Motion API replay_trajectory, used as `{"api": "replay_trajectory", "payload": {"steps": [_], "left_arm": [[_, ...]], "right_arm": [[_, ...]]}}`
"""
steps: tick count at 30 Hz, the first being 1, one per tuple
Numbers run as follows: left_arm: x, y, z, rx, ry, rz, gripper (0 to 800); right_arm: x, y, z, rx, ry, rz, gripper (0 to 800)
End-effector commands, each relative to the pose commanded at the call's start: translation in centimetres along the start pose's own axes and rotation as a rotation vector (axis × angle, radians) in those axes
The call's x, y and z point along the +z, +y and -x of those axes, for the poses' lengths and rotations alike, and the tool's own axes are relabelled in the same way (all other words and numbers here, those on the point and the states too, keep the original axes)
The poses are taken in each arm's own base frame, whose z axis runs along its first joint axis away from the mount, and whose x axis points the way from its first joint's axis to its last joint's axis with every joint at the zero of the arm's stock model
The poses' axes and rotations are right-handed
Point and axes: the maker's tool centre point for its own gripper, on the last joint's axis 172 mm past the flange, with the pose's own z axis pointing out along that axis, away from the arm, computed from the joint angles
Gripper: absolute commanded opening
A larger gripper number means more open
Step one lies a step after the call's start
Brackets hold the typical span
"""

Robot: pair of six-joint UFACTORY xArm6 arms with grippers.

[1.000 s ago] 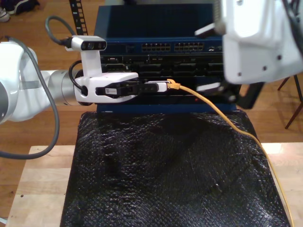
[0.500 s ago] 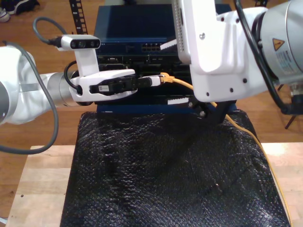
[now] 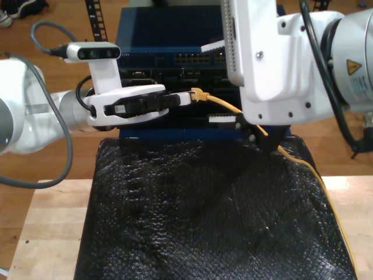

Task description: Grab the cable and plug it in

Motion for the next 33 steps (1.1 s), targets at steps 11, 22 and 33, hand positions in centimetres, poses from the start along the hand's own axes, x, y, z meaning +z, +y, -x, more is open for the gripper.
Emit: {"api": "replay_trajectory", "payload": {"steps": [11, 22, 33], "left_arm": [[-0.1, 0.6, -0.3, -0.017, -0.001, 0.010, 15], [-0.6, 0.6, -0.7, -0.072, 0.007, -0.005, 16], [-0.4, 1.2, -0.6, -0.076, 0.005, 0.021, 16]], "right_arm": [[0.2, 0.2, 0.6, -0.049, -0.022, 0.021, 757], [1.0, 0.0, 0.3, -0.079, -0.024, 0.043, 756], [2.0, 0.1, 0.4, -0.079, -0.023, 0.058, 716]]}}
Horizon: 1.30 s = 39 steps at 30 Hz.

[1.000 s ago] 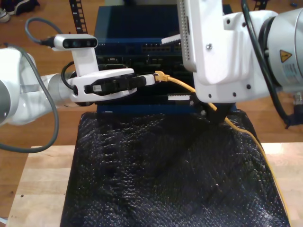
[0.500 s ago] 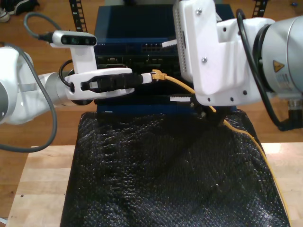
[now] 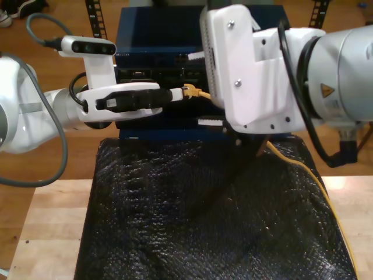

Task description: Grab the cable and plug it in

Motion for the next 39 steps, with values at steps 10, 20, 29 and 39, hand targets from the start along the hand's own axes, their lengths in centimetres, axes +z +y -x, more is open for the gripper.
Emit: {"api": "replay_trajectory", "payload": {"steps": [10, 20, 29, 39], "left_arm": [[0.2, 0.6, 0.1, 0.004, 0.000, 0.027, 20], [0.4, 1.4, -0.7, 0.030, 0.019, 0.053, 20], [0.4, 1.4, -0.6, 0.030, 0.020, 0.054, 23], [0.5, 1.5, -0.6, 0.031, 0.018, 0.057, 24]], "right_arm": [[-0.1, 0.9, -0.2, 0.004, 0.003, 0.031, 677], [0.0, 0.8, -0.5, 0.010, 0.010, 0.029, 612], [0.5, 0.4, -1.2, 0.005, 0.023, 0.013, 566], [0.2, 1.0, -1.3, 0.010, 0.026, 0.025, 460]]}}
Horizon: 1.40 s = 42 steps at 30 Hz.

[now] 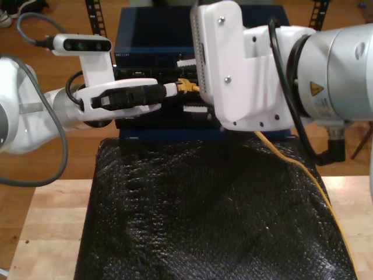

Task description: Grab the cable and plug it in

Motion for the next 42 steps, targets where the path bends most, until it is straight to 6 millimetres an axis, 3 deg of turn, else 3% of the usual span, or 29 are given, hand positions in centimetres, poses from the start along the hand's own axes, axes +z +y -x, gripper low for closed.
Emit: {"api": "replay_trajectory", "payload": {"steps": [6, 12, 21, 42], "left_arm": [[0.00, 0.00, 0.00, 0.000, 0.000, 0.000, 24], [0.00, 0.00, 0.00, 0.000, 0.000, 0.000, 24], [0.01, 0.01, -0.03, 0.001, -0.001, 0.000, 24], [0.00, 0.08, 0.05, -0.013, 0.000, 0.005, 24]], "right_arm": [[0.00, 0.00, 0.00, 0.006, 0.000, 0.000, 431], [-0.06, 0.04, -0.02, 0.010, 0.000, 0.001, 342], [-0.08, 0.00, -0.01, 0.015, 0.000, 0.001, 295], [-0.07, -0.16, 0.03, 0.015, 0.000, 0.000, 269]]}}
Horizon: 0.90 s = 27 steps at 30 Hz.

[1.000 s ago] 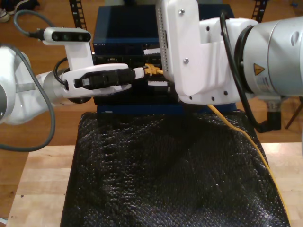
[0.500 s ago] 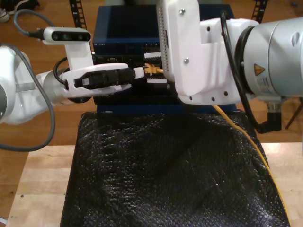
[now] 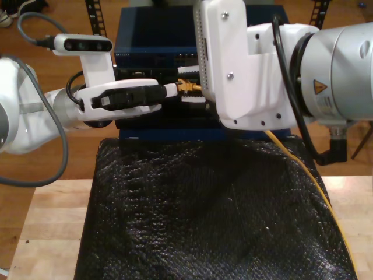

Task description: Grab the cable and plug it in

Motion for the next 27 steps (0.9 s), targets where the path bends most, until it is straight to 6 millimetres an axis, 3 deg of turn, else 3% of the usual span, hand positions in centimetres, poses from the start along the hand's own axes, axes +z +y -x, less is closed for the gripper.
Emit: {"api": "replay_trajectory", "payload": {"steps": [27], "left_arm": [[0.03, -0.03, -0.02, -0.027, -0.002, 0.001, 22]], "right_arm": [[0.01, -0.21, -0.25, -0.002, 0.006, -0.004, 243]]}}
